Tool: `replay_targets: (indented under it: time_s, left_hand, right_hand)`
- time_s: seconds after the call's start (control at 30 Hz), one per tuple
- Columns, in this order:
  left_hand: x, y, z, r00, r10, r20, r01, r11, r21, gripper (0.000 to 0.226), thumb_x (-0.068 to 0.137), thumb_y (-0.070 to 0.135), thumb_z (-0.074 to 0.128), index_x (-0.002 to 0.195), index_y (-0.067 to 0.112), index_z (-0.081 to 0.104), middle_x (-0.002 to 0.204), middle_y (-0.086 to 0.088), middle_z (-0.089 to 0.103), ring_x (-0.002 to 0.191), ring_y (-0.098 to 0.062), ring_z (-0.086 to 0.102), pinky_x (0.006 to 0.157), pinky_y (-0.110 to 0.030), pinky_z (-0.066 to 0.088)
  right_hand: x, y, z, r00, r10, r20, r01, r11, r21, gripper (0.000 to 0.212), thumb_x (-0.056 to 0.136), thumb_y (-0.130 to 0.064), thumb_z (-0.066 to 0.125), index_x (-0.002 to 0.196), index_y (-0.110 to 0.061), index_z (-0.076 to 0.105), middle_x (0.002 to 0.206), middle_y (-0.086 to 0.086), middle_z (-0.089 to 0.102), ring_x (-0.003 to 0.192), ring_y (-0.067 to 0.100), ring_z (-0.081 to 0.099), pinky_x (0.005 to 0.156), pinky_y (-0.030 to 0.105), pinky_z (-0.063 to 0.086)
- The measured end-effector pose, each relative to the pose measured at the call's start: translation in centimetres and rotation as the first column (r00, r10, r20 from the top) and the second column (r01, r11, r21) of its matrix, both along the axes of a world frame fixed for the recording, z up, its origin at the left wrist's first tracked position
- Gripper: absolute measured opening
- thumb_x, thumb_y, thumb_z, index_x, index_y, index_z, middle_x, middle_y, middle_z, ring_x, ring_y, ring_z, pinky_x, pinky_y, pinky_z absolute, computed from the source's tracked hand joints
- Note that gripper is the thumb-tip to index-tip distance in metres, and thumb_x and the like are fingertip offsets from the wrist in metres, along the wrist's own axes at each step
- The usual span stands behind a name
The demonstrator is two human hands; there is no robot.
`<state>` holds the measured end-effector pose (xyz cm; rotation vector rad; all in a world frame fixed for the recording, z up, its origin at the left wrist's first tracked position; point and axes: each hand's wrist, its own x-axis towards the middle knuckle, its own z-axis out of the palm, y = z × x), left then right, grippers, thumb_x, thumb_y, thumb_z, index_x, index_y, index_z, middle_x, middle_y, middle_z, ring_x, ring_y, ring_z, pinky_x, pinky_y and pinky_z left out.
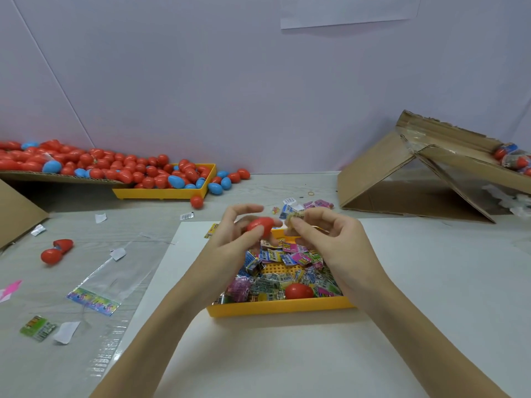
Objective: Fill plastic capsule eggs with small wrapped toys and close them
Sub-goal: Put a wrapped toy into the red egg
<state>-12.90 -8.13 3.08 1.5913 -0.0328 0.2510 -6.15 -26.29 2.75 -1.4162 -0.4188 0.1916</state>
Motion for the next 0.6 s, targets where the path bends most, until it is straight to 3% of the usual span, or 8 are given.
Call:
replay_targets:
  time_s: [0.1,0.3,0.4,0.5,0.6]
  left_hand:
    - [-0.21,-0.18,0.11,0.997,-0.051,0.062,0.047,0.997,0.067,0.029,0.102,0.025,0.054,0.128,0.011,0.057,0.121,-0.002,0.073,0.101,-0.025,0.075,0.084,-0.03,0.059]
    - [-0.14,-0.43,0.26,1.0,-0.011,0.013,0.012,0.996,-0.084,0.028,0.102,0.035,0.052,0.116,0.021,0.072,0.106,-0.015,0.073,0.088,-0.034,0.076,0.075,-0.03,0.059]
    - [0.11,-0.48,0.13,0.999,0.036,0.014,-0.035,0.993,-0.113,0.028,0.096,0.04,0.06,0.11,0.02,0.075,0.105,-0.013,0.076,0.094,-0.032,0.076,0.078,-0.026,0.06]
    - [0.22,-0.19,0.14,1.0,-0.001,-0.014,-0.001,0.986,-0.165,0.035,0.094,0.04,0.063,0.117,0.018,0.076,0.11,-0.014,0.077,0.104,-0.031,0.075,0.082,-0.024,0.059]
    - [0.06,0.1,0.23,0.999,-0.025,-0.023,0.024,0.999,-0.036,0.032,0.096,0.033,0.066,0.126,0.022,0.071,0.11,-0.006,0.078,0.103,-0.025,0.075,0.084,-0.023,0.058]
  right_hand:
    - [0.42,-0.52,0.02,0.998,-0.032,0.046,0.035,0.997,-0.068,0.016,0.093,-0.021,0.076,0.107,-0.013,0.075,0.092,0.004,0.079,0.086,0.019,0.077,0.079,0.03,0.062]
    - [0.71,-0.68,0.12,0.978,-0.054,0.2,0.091,0.98,-0.178,0.015,0.096,-0.021,0.073,0.111,-0.02,0.072,0.09,-0.002,0.077,0.078,0.011,0.074,0.069,0.02,0.056]
    - [0.58,-0.72,0.16,0.972,-0.024,0.233,0.069,0.98,-0.186,0.015,0.096,-0.019,0.073,0.11,-0.024,0.073,0.091,-0.005,0.076,0.078,0.012,0.073,0.068,0.02,0.056]
    - [0.35,-0.63,0.22,0.955,-0.011,0.296,0.072,0.978,-0.196,0.015,0.096,-0.018,0.073,0.107,-0.029,0.074,0.09,-0.006,0.075,0.08,0.012,0.073,0.068,0.019,0.056]
    - [0.15,-0.5,0.35,0.942,-0.014,0.334,0.081,0.979,-0.189,0.018,0.097,-0.02,0.071,0.103,-0.037,0.073,0.09,-0.008,0.076,0.083,0.012,0.073,0.072,0.022,0.059]
